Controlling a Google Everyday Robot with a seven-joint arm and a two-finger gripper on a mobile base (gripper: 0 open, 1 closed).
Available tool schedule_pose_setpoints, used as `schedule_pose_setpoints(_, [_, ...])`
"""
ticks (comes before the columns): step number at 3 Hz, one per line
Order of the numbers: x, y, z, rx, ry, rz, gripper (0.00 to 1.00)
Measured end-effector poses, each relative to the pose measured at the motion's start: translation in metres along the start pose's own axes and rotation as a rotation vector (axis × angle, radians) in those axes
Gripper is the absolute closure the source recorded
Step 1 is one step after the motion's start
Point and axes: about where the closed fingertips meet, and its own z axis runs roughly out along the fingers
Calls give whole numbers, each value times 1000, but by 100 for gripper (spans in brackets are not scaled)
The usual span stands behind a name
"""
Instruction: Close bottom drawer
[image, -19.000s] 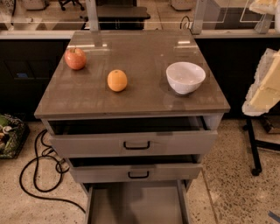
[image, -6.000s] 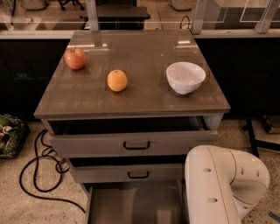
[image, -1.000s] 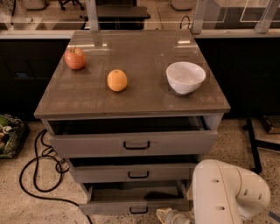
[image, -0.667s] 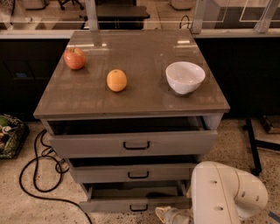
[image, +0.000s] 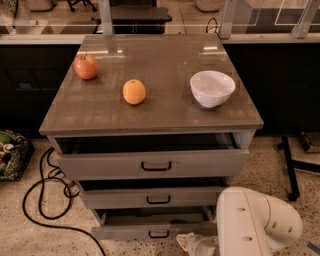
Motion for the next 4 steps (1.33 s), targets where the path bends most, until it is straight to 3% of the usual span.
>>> schedule_pose_setpoints(1, [-1, 2, -1, 0, 0, 0, 100])
schedule_pose_setpoints(2, [5, -12, 19, 50, -10, -24, 100])
schedule_pose_setpoints(4, [6, -16, 26, 74, -14, -35, 100])
